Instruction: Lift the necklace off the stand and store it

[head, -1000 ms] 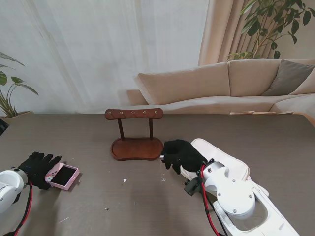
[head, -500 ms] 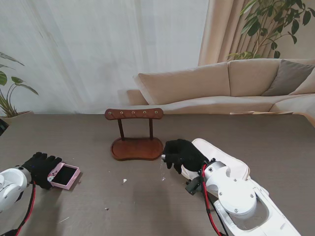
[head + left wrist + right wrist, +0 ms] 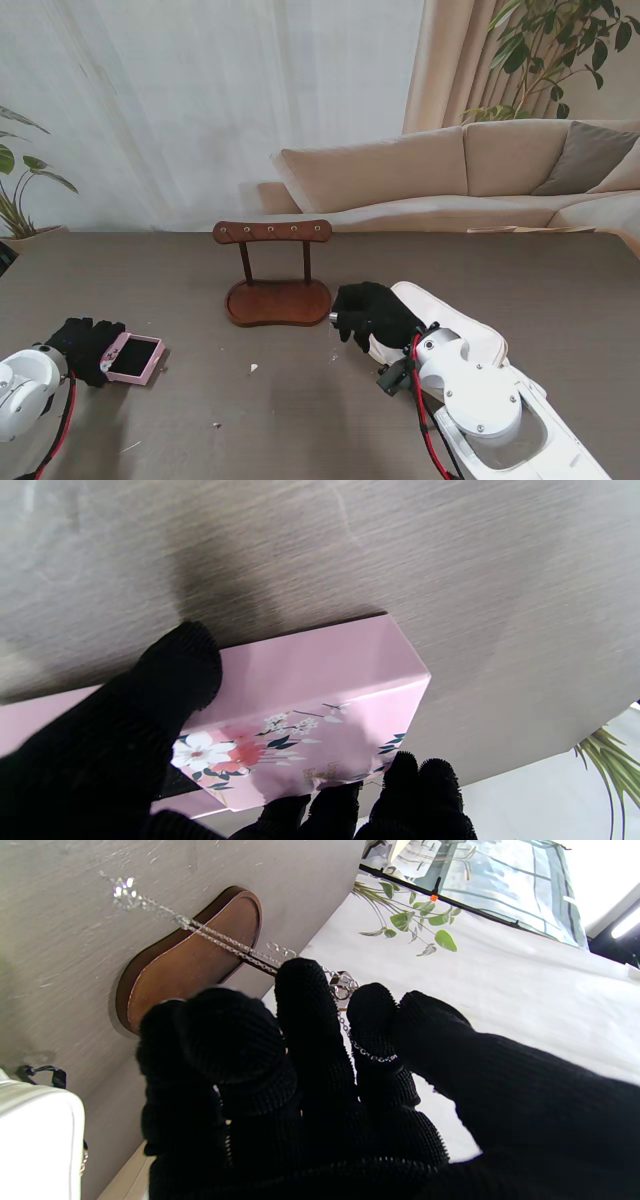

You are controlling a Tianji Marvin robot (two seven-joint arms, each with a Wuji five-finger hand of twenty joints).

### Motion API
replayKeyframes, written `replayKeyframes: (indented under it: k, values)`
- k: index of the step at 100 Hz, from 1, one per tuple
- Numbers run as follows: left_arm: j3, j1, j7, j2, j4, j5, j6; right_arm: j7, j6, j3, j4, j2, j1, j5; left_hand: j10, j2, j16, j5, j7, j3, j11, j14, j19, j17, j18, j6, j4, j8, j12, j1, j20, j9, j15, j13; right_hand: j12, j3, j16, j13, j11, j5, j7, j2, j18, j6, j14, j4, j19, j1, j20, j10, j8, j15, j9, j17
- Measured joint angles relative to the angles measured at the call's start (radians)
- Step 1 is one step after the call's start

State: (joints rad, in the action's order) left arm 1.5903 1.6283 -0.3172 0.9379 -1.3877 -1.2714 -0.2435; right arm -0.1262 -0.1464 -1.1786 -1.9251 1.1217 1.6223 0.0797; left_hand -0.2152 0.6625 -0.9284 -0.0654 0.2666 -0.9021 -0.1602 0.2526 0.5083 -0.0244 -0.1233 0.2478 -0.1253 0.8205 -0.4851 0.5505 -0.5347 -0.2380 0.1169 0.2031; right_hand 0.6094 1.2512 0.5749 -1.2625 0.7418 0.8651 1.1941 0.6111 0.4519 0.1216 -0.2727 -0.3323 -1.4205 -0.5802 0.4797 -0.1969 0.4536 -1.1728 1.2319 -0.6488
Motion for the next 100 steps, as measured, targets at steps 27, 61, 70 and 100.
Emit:
replayKeyframes:
  k: [27, 61, 70, 100]
  values:
    - [-0.031, -0.004, 0.054, -0.004, 0.011, 0.077, 0.026, 0.004, 0.0, -0.008, 0.0, 0.002, 0.008, -0.013, 0.0, 0.174, -0.012, -0.169, -0.061, 0.024, 0.0, 0.033, 0.247, -0.003, -0.05, -0.003, -0.01, -0.016, 0.013, 0.169, 0.045, -0.098, -0.014, 0.078, 0.0, 0.0, 0.0, 0.0, 0.0, 0.0, 0.0, 0.0, 0.0, 0.0, 0.0, 0.0, 0.0, 0.0, 0.0, 0.0, 0.0, -0.002, 0.0, 0.0]
    - [-0.052, -0.025, 0.083, -0.005, 0.035, 0.113, 0.018, 0.007, 0.002, -0.015, -0.001, 0.003, 0.012, -0.021, -0.001, 0.294, -0.287, -0.284, -0.042, 0.041, 0.001, 0.114, 0.544, 0.166, -0.137, -0.002, -0.052, -0.029, -0.081, 0.201, -0.007, -0.234, -0.016, 0.234, 0.0, 0.0, 0.0, 0.0, 0.0, 0.0, 0.0, 0.0, 0.0, 0.0, -0.001, 0.0, 0.0, 0.0, 0.0, 0.0, 0.0, -0.008, 0.0, 0.0]
    - [-0.052, -0.019, 0.104, -0.002, 0.034, 0.136, 0.008, 0.01, 0.002, -0.015, -0.001, 0.003, 0.013, -0.023, -0.001, 0.294, -0.479, -0.351, 0.058, 0.162, 0.001, 0.162, 0.688, 0.262, -0.211, -0.002, -0.098, -0.091, -0.274, 0.119, -0.068, -0.37, 0.065, 0.371, 0.0, 0.0, 0.0, 0.0, 0.0, 0.0, 0.0, 0.0, 0.0, 0.0, -0.001, 0.0, 0.0, 0.0, 0.0, 0.0, 0.0, -0.008, 0.0, 0.0]
    - [-0.044, 0.012, 0.179, 0.021, 0.035, 0.206, -0.012, 0.011, 0.007, -0.014, -0.001, 0.004, 0.015, -0.032, -0.001, 0.369, -0.612, -0.434, 0.192, 0.191, 0.028, 0.219, 0.898, 0.392, -0.287, -0.002, -0.098, -0.273, -0.53, 0.069, -0.164, -0.493, 0.307, 0.512, 0.001, 0.0, 0.0, 0.0, 0.0, 0.0, -0.001, 0.0, 0.0, 0.0, -0.001, 0.0, 0.0, 0.0, 0.0, 0.0, 0.0, -0.008, 0.0, 0.0]
